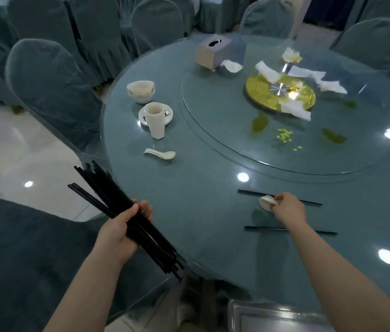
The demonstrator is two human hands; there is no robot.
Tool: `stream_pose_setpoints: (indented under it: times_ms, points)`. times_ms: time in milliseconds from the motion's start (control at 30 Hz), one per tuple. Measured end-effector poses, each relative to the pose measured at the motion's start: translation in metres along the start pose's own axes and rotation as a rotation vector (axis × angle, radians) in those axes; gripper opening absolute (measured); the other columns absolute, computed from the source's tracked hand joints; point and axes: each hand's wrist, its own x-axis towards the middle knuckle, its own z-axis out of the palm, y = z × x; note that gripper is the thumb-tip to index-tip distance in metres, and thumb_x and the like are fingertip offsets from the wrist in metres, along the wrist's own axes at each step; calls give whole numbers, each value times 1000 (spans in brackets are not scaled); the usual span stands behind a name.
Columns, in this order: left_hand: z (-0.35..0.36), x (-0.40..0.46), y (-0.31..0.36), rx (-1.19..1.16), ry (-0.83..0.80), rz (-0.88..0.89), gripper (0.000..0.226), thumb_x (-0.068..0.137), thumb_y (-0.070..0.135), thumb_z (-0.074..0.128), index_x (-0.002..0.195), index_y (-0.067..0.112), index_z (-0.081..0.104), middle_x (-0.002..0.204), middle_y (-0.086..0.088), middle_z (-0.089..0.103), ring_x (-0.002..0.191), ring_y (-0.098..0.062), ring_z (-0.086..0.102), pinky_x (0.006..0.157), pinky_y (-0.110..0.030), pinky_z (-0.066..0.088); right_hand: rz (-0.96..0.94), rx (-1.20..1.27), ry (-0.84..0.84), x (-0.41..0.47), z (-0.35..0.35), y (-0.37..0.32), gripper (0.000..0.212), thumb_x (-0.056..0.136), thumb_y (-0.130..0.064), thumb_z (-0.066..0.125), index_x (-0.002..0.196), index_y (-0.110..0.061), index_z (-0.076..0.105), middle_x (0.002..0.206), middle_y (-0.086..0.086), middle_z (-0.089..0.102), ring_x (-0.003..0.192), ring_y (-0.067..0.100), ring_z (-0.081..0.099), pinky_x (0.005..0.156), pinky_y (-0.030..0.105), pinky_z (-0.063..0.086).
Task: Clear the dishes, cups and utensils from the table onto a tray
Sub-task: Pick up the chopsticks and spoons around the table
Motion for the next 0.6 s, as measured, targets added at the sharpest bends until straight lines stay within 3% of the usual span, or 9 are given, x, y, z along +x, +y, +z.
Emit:
stream_pose_setpoints:
  times_ms: [67,200,267,400,600]
  points:
    - [7,14,3,8,1,-9,18,96,2,45,87,12,58,70,-3,73,65,-17,72,64,-33,58,30,-12,-16,8,1,-3,36,82,-8,61,118,-8,60,112,16,64,104,34,58,77,32,43]
    - [14,37,8,41,9,-54,17,96,3,46,89,12,59,72,-3,73,70,-18,72,65,-33,57,53,-77,-49,15,6,-2,18,81,-7,60,96,-5,70,80,13,64,77,31,58,63,29,40]
    - [17,48,12,43,3,-75,18,96,3,46,88,12,58,72,-3,73,71,-18,72,64,-32,59,54,-55,-15,17,9,-5,20,81,-5,59,98,-7,71,90,16,66,83,32,60,67,31,43]
    - [26,66,27,20,1,-97,19,97,4,44,86,13,56,67,-2,72,72,-17,69,75,-34,50,58,-105,8,14,20,-16,25,86,-6,53,107,-11,66,110,19,61,98,34,58,82,37,46]
    - [25,91,63,-19,-29,-74,20,98,4,43,86,15,55,65,0,72,63,-14,70,73,-31,52,-27,80,-31,12,34,-72,20,89,-5,50,103,-14,40,95,14,57,84,33,53,69,36,40]
